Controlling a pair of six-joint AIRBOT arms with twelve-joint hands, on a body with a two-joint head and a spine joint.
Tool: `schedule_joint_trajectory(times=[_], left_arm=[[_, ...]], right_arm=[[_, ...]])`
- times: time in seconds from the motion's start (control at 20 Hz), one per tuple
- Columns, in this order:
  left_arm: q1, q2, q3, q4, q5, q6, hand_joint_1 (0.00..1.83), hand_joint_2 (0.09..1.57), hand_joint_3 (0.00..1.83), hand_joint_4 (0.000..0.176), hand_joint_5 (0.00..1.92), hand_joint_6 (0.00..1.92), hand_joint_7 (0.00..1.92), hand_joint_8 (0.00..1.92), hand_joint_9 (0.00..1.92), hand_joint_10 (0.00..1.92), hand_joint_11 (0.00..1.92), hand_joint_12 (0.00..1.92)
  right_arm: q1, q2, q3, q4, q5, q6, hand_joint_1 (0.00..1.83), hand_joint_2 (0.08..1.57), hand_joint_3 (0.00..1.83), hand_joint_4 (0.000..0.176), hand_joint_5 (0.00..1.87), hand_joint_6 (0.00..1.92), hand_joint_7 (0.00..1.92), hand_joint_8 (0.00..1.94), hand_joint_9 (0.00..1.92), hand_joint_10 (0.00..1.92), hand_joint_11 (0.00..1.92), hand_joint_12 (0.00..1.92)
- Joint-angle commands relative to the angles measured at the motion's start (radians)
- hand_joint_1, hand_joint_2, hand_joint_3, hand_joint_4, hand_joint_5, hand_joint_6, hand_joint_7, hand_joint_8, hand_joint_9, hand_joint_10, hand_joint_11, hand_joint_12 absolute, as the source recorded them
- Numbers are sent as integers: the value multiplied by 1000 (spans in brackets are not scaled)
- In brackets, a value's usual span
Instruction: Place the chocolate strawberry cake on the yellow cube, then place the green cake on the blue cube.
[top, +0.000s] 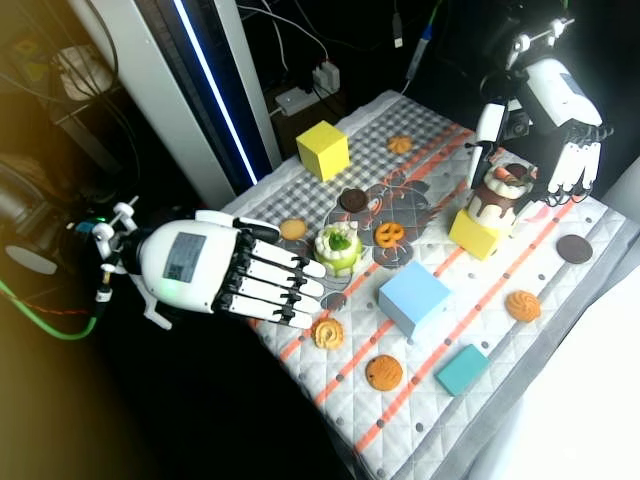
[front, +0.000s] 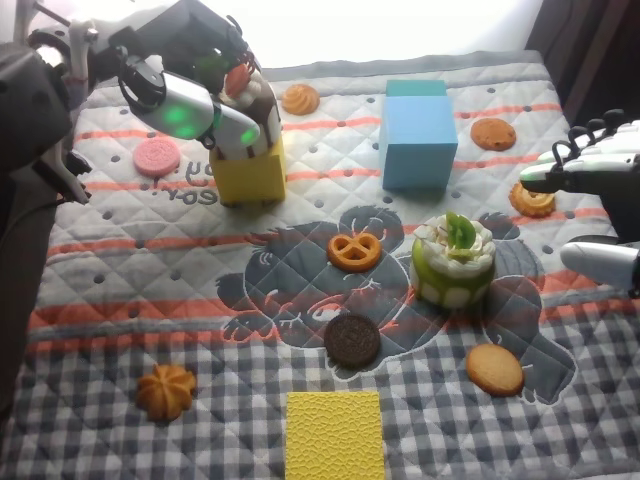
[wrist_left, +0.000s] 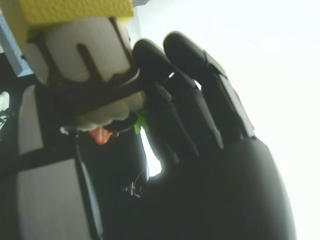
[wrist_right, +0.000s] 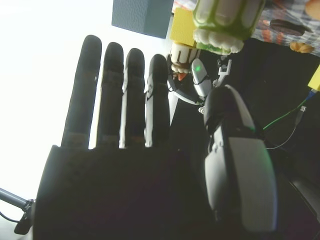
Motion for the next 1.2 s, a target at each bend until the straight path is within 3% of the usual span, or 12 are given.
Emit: schedule_joint_trajectory(times=[0.0, 0.05, 0.2, 0.45, 0.6, 0.65, 0.7, 0.75, 0.8, 0.85, 1.0, 1.15], left_arm=[[-3, 5, 7, 6, -95, -4, 1062, 1058, 0, 139, 1087, 797, 1201, 7, 822, 881, 499, 1456], [-2, 3, 7, 6, -95, -4, 954, 928, 0, 0, 977, 114, 1164, 7, 856, 772, 492, 1401], [-2, -3, 6, 6, -97, -4, 835, 870, 0, 0, 798, 4, 969, 0, 794, 622, 449, 1339], [-2, -3, 1, 12, -103, -4, 733, 815, 0, 24, 543, 0, 772, 0, 755, 492, 422, 1322], [-1, 1, -6, 13, -111, -4, 713, 817, 1, 20, 505, 0, 738, 0, 769, 433, 423, 1354], [1, 5, -12, 14, -119, -4, 698, 803, 0, 45, 466, 0, 698, 0, 743, 405, 369, 1366], [4, 10, -20, 15, -128, -4, 692, 790, 0, 55, 423, 0, 626, 0, 675, 329, 278, 1307], [8, 15, -27, 15, -137, -4, 681, 779, 0, 75, 365, 0, 518, 0, 571, 216, 123, 1288], [11, 20, -31, 15, -147, -4, 681, 779, 0, 75, 365, 0, 518, 0, 571, 216, 123, 1288], [12, 25, -36, 14, -158, -4, 577, 756, 0, 162, 239, 5, 353, 2, 422, 55, 5, 1163], [28, 57, -76, 10, -218, -4, 584, 776, 3, 176, 41, 0, 71, 1, 135, 0, 0, 637], [89, 131, -167, 21, -328, -17, 626, 768, 0, 176, 0, 0, 0, 0, 7, 0, 0, 297]], right_arm=[[13, -2, 2, 17, 120, 5, 316, 1281, 1, 3, 549, 3, 529, 0, 498, 0, 400, 217], [13, -2, 2, 17, 120, 5, 326, 1284, 0, 0, 551, 0, 532, 0, 500, 0, 415, 166], [13, -2, 2, 17, 120, 5, 324, 1285, 0, 3, 554, 1, 542, 4, 516, 6, 432, 167], [13, -2, 2, 17, 120, 5, 328, 1295, 2, 30, 538, 0, 529, 0, 509, 2, 460, 167], [13, -2, 2, 17, 120, 5, 349, 1290, 0, 42, 527, 0, 521, 0, 505, 1, 450, 159], [13, -2, 2, 18, 120, 5, 310, 1289, 0, 42, 531, 1, 518, 0, 514, 2, 462, 157], [13, -1, 2, 18, 120, 5, 335, 1282, 0, 25, 548, 5, 531, 4, 521, 4, 463, 155], [13, -1, 2, 18, 120, 5, 332, 1275, 0, 31, 541, 2, 524, 1, 516, 1, 460, 155], [14, -1, 2, 19, 120, 5, 332, 1275, 0, 31, 541, 2, 524, 1, 516, 1, 460, 155], [15, 0, 2, 19, 120, 5, 354, 1273, 0, 22, 548, 1, 529, 1, 520, 1, 464, 161], [16, -1, 1, 19, 120, 5, 300, 1280, 2, 36, 524, 0, 506, 0, 491, 0, 445, 160], [22, -1, -2, 16, 134, 5, 279, 1270, 0, 22, 529, 2, 511, 1, 487, 1, 449, 165]])
